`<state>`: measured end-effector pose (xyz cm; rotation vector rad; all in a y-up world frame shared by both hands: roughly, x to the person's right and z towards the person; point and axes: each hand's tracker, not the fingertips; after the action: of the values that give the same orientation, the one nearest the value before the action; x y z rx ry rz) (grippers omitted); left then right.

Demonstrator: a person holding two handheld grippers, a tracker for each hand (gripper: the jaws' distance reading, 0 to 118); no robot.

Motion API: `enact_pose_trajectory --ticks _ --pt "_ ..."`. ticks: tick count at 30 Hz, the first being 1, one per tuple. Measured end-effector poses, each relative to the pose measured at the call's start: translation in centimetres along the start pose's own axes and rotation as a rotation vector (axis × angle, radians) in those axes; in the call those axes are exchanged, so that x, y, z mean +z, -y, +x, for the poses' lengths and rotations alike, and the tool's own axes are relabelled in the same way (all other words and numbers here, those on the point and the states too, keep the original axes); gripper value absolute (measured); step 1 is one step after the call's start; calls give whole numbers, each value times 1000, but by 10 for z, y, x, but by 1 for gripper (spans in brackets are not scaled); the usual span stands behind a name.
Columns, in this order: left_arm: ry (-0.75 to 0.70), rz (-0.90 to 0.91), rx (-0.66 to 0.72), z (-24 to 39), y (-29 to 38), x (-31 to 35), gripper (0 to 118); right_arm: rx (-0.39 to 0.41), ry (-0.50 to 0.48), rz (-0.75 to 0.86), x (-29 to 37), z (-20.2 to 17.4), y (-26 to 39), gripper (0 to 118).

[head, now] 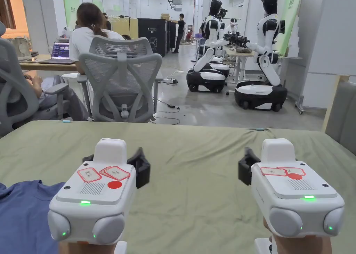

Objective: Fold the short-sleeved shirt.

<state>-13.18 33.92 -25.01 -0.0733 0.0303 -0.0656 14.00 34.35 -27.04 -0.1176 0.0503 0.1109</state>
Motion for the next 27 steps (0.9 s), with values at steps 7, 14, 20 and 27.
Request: enact_pose_trajectory --ticks 7,14,20,27 --pt "-11 5 -18 3 1 2 0 7 25 4 4 2 -3 1" --pt "-143 -1 4 -52 3 27 0 28 -131 6 -8 -56 -6 1" --pt "-401 -67 -23 -135 17 69 0 51 -390 7 -15 -159 -7 1" --pt "-474 -156 -1 -191 42 81 0 68 -544 -17 -22 -233 6 1"
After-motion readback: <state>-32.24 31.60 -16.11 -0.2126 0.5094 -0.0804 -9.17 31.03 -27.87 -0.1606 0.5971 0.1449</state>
